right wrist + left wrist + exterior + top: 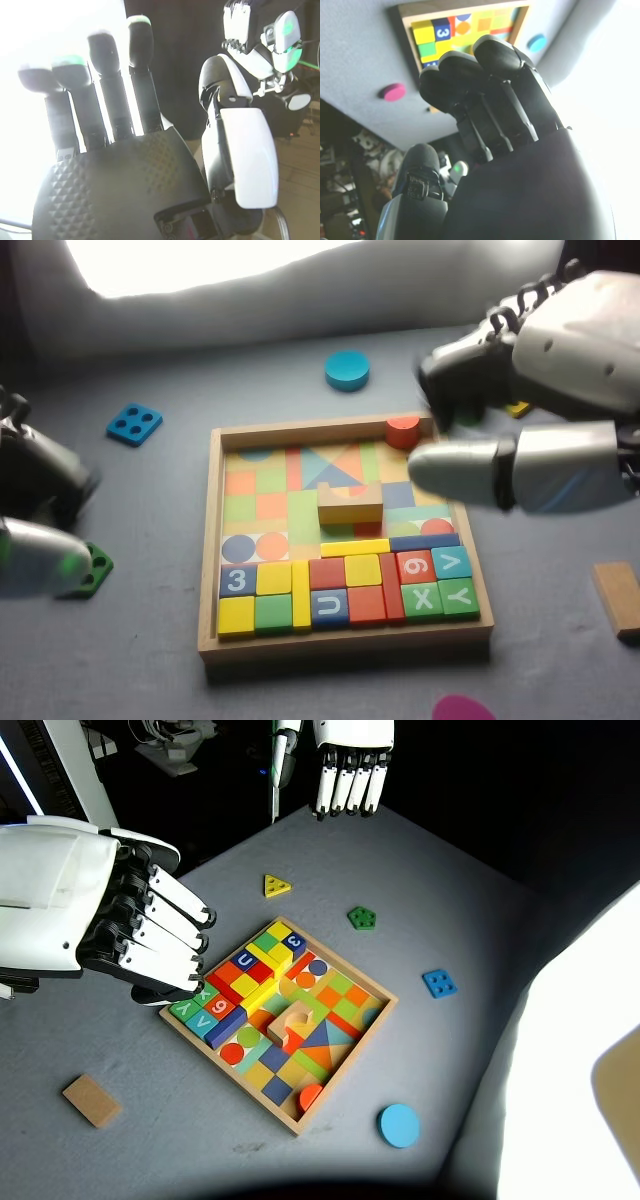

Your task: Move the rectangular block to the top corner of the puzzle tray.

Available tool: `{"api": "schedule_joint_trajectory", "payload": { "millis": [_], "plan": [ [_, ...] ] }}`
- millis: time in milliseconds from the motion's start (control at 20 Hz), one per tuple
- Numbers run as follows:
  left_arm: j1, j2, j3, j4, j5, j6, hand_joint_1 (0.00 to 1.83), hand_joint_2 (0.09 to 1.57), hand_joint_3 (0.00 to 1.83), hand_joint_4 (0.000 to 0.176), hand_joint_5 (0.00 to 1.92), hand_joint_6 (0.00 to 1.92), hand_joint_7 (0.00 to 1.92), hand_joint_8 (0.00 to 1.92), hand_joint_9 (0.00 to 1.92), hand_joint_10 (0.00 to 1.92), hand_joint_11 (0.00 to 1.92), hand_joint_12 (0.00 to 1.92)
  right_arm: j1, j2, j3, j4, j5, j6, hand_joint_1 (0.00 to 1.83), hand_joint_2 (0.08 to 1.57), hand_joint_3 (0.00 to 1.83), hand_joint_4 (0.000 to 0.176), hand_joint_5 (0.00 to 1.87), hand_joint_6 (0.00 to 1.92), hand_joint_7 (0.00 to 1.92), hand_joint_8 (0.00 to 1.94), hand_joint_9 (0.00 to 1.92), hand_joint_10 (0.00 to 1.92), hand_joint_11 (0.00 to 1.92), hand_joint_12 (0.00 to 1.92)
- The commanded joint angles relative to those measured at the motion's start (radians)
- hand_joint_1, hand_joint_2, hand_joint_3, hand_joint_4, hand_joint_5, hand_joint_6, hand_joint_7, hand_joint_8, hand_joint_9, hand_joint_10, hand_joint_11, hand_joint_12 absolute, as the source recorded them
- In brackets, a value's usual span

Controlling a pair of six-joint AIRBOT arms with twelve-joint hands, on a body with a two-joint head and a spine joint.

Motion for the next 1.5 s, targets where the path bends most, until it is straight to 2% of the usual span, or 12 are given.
{"api": "schedule_joint_trajectory", "payload": {
  "millis": [0, 250, 300, 400, 500, 700, 750, 800, 850, 1000, 1250, 1450],
  "plan": [
    [-0.014, 0.000, -0.002, 0.010, 0.089, -0.002, 0.00, 1.27, 0.01, 0.019, 0.13, 0.00, 0.12, 0.00, 0.09, 0.00, 0.00, 0.39, 0.016, 0.005, -0.003, -0.003, 0.120, 0.005, 0.00, 1.14, 0.07, 0.000, 0.01, 0.01, 0.00, 0.00, 0.00, 0.00, 0.00, 0.00],
    [-0.016, -0.001, -0.001, 0.010, 0.089, -0.002, 0.00, 1.27, 0.00, 0.024, 0.12, 0.00, 0.11, 0.00, 0.09, 0.00, 0.00, 0.38, 0.011, 0.003, -0.002, 0.023, 0.113, -0.017, 0.00, 1.14, 0.06, 0.000, 0.03, 0.02, 0.01, 0.00, 0.00, 0.00, 0.00, 0.00],
    [-0.016, -0.001, -0.001, 0.010, 0.089, -0.002, 0.00, 1.27, 0.00, 0.019, 0.12, 0.00, 0.11, 0.00, 0.09, 0.00, 0.00, 0.39, 0.011, 0.003, -0.002, 0.023, 0.106, -0.017, 0.00, 1.14, 0.06, 0.002, 0.03, 0.02, 0.00, 0.00, 0.00, 0.00, 0.00, 0.00],
    [-0.017, -0.004, 0.000, 0.010, 0.089, -0.002, 0.00, 1.27, 0.00, 0.024, 0.11, 0.00, 0.11, 0.00, 0.09, 0.00, 0.00, 0.43, 0.024, -0.003, 0.007, 0.035, 0.042, -0.017, 0.00, 1.14, 0.05, 0.001, 0.03, 0.01, 0.00, 0.00, 0.00, 0.00, 0.00, 0.00],
    [-0.017, -0.004, 0.000, 0.010, 0.089, -0.002, 0.00, 1.27, 0.00, 0.028, 0.11, 0.00, 0.10, 0.01, 0.08, 0.00, 0.00, 0.38, 0.033, -0.024, 0.035, 0.073, -0.014, -0.017, 0.00, 1.14, 0.05, 0.008, 0.03, 0.02, 0.00, 0.00, 0.00, 0.00, 0.00, 0.00],
    [-0.017, -0.004, 0.001, 0.010, 0.089, -0.002, 0.00, 1.27, 0.00, 0.023, 0.14, 0.00, 0.11, 0.00, 0.09, 0.00, 0.00, 0.41, 0.029, -0.080, 0.091, 0.077, -0.019, -0.050, 0.00, 1.14, 0.04, 0.026, 0.20, 0.08, 0.00, 0.00, 0.00, 0.00, 0.00, 0.00],
    [-0.017, -0.004, 0.001, 0.010, 0.089, -0.002, 0.00, 1.28, 0.00, 0.017, 0.14, 0.00, 0.11, 0.00, 0.08, 0.00, 0.00, 0.41, 0.028, -0.095, 0.104, 0.077, -0.015, -0.059, 0.00, 1.14, 0.04, 0.021, 0.26, 0.11, 0.01, 0.00, 0.00, 0.00, 0.00, 0.00],
    [-0.017, -0.004, 0.001, 0.010, 0.089, -0.002, 0.00, 1.28, 0.00, 0.017, 0.14, 0.00, 0.11, 0.00, 0.09, 0.00, 0.00, 0.41, 0.027, -0.111, 0.121, 0.077, -0.004, -0.064, 0.00, 1.14, 0.04, 0.006, 0.39, 0.17, 0.04, 0.01, 0.00, 0.00, 0.00, 0.00],
    [-0.017, -0.004, 0.000, 0.010, 0.089, -0.002, 0.00, 1.27, 0.00, 0.021, 0.12, 0.00, 0.10, 0.00, 0.07, 0.00, 0.00, 0.38, 0.025, -0.128, 0.135, 0.077, 0.002, -0.073, 0.00, 1.14, 0.04, 0.000, 0.48, 0.20, 0.05, 0.02, 0.00, 0.00, 0.00, 0.00],
    [-0.017, -0.004, 0.001, 0.010, 0.089, -0.002, 0.00, 1.28, 0.00, 0.020, 0.12, 0.00, 0.11, 0.00, 0.09, 0.01, 0.00, 0.42, -0.019, -0.199, 0.193, 0.077, 0.060, -0.150, 0.00, 1.16, 0.03, 0.000, 0.72, 0.26, 0.12, 0.01, 0.00, 0.00, 0.00, 0.00],
    [-0.018, -0.009, 0.001, 0.010, 0.089, -0.002, 0.00, 1.28, 0.00, 0.025, 0.13, 0.00, 0.10, 0.00, 0.08, 0.00, 0.00, 0.41, -0.062, -0.327, 0.310, 0.081, 0.105, -0.224, 0.00, 1.15, 0.01, 0.000, 0.81, 0.27, 0.17, 0.02, 0.00, 0.00, 0.00, 0.00],
    [-0.018, -0.009, 0.001, 0.010, 0.089, -0.002, 0.00, 1.28, 0.00, 0.019, 0.14, 0.00, 0.11, 0.00, 0.08, 0.00, 0.00, 0.41, -0.086, -0.399, 0.374, 0.083, 0.105, -0.245, 0.00, 1.15, 0.01, 0.000, 0.80, 0.26, 0.16, 0.01, 0.00, 0.00, 0.00, 0.00]
  ]
}}
